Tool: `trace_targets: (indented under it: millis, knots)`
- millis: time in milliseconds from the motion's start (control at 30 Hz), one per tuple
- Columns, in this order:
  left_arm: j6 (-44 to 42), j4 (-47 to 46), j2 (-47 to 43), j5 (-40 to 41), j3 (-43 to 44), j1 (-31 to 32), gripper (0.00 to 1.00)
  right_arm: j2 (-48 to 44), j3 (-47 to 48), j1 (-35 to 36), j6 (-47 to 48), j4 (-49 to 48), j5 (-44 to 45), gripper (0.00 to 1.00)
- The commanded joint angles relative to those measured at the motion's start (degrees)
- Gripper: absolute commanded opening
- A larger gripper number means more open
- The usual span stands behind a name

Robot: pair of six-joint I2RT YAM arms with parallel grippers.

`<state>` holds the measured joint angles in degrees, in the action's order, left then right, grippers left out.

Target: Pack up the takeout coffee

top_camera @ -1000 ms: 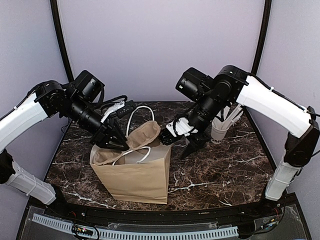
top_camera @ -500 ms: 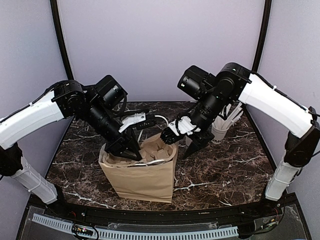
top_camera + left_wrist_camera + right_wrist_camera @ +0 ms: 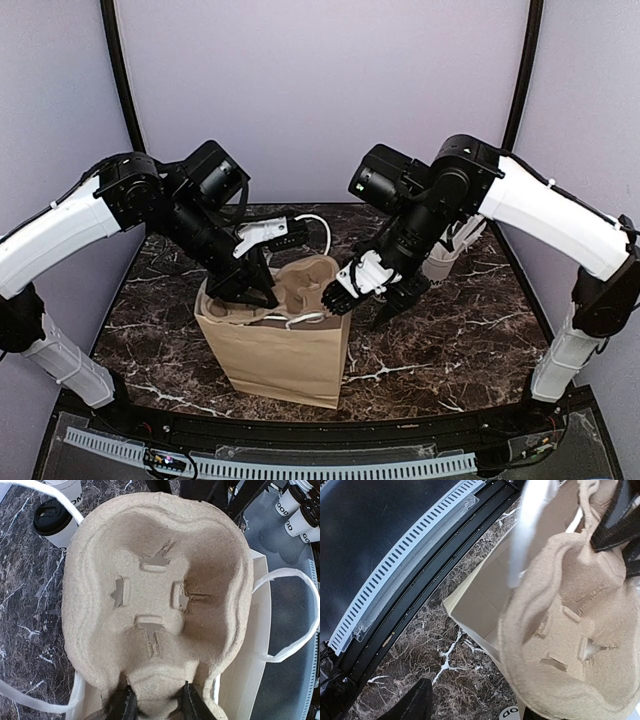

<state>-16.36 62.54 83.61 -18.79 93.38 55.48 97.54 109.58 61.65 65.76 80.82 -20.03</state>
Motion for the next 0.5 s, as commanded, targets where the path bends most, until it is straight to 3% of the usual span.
trace_targets:
  millis: [0, 267, 467]
  knots:
    - [-1.3, 1.5, -0.7, 3.9, -0.8, -0.1, 0.29, -2.0, -1.7, 3.1, 0.7, 0.4, 2.1, 0.6]
    - [-2.7, 2.0, 0.1, 5.7, -1.7, -0.1, 0.29, -2.6, 2.8, 4.4, -0.2, 0.5, 2.9, 0.59]
    - [-4.6, 1.7, -0.3, 4.7, -3.2, 0.9, 0.29, -2.7, -0.4, 8.1, 1.2, 0.5, 5.4, 0.58]
